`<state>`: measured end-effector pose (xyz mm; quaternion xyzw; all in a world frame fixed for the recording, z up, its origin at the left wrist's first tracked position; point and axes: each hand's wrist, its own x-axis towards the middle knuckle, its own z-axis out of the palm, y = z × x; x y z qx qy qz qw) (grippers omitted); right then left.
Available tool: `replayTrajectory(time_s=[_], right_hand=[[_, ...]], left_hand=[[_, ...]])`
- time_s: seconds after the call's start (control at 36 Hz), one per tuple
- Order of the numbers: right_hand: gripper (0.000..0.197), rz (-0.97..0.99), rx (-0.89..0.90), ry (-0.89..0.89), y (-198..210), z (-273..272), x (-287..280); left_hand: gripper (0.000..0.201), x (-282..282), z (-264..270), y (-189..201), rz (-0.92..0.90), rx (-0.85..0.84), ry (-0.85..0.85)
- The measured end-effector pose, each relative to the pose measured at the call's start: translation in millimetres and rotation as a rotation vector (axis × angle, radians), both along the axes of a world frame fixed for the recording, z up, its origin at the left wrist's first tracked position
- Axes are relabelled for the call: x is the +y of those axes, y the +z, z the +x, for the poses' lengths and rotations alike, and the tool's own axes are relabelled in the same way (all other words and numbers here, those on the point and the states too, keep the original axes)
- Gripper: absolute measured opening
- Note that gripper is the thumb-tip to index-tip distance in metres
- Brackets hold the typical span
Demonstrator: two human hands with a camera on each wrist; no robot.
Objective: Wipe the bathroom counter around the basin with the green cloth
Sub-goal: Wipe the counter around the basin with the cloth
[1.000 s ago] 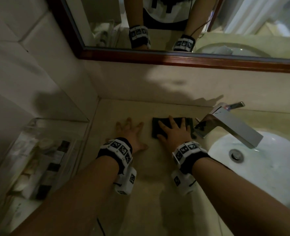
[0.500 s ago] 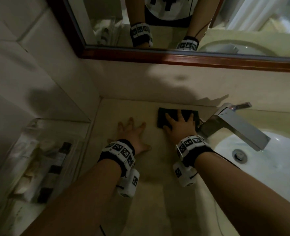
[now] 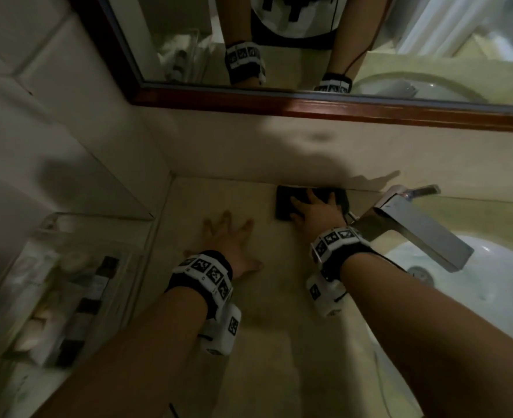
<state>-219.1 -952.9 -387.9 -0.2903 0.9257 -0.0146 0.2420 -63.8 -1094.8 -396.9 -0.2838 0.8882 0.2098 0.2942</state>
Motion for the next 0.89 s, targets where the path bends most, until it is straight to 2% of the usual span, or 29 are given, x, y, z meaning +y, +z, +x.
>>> replayTrajectory(time_s=[0.33, 0.5, 0.72, 0.89], right_hand=[[0.049, 0.017, -0.034, -0.030, 3.7, -8.7, -6.5], [0.051, 0.074, -0.061, -0.017, 4.9, 16.6, 5.9], [0.050, 0.238, -0.185, 0.138, 18.0, 61.8, 42.7], [0.051, 0.207, -0.101, 0.253, 11.6, 89.5, 79.6]], left_hand=[[0.105, -2.1, -2.2, -1.4, -0.048, -0.037, -0.052], [0.105, -1.9, -1.5, -0.2, -0.045, -0.032, -0.044], [0.102, 4.2, 6.1, 4.2, -0.031, -0.016, -0.038], [0.103, 17.8, 16.8, 3.2, -0.008, -0.017, -0.062]])
